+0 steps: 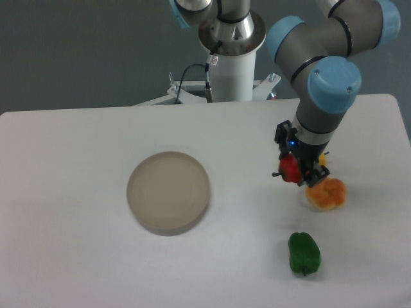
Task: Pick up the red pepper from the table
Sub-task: 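Lift the held red pepper up and away from the table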
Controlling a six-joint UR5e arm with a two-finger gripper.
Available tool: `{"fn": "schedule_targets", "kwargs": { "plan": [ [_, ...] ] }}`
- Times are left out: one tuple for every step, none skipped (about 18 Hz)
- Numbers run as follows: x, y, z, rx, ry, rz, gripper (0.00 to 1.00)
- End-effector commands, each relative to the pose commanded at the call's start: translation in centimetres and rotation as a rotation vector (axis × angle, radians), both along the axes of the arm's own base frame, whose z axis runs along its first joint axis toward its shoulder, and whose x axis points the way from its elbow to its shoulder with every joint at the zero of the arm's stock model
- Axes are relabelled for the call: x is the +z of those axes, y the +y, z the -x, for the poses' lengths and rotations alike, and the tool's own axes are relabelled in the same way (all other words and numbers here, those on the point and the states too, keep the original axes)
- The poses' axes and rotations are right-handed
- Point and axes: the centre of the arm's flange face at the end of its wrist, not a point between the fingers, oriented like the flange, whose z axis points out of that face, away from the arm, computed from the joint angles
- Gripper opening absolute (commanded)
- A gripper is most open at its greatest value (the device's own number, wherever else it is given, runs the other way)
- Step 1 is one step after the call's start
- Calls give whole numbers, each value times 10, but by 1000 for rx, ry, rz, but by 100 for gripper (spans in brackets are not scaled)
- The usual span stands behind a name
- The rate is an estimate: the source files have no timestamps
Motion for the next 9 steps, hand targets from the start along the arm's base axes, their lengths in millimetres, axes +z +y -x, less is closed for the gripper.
{"fn": "schedule_targets", "kwargs": {
  "plan": [
    [1, -1, -1, -29, -2, 0, 32],
    [1, 0, -1, -34, -5, -3, 32],
    [2, 1, -3, -37, -3, -1, 33],
    [-1, 3, -5, -43, -8, -1, 33],
    [0, 1, -5, -50, -12, -8, 34],
    [0, -4, -3, -61, -17, -4, 34],
    [-2, -6, -5, -68, -16, 6, 34],
    [-7, -6, -7, -69, -20, 10, 34],
    [-9, -6, -8, -69, -22, 11, 34]
  ]
}}
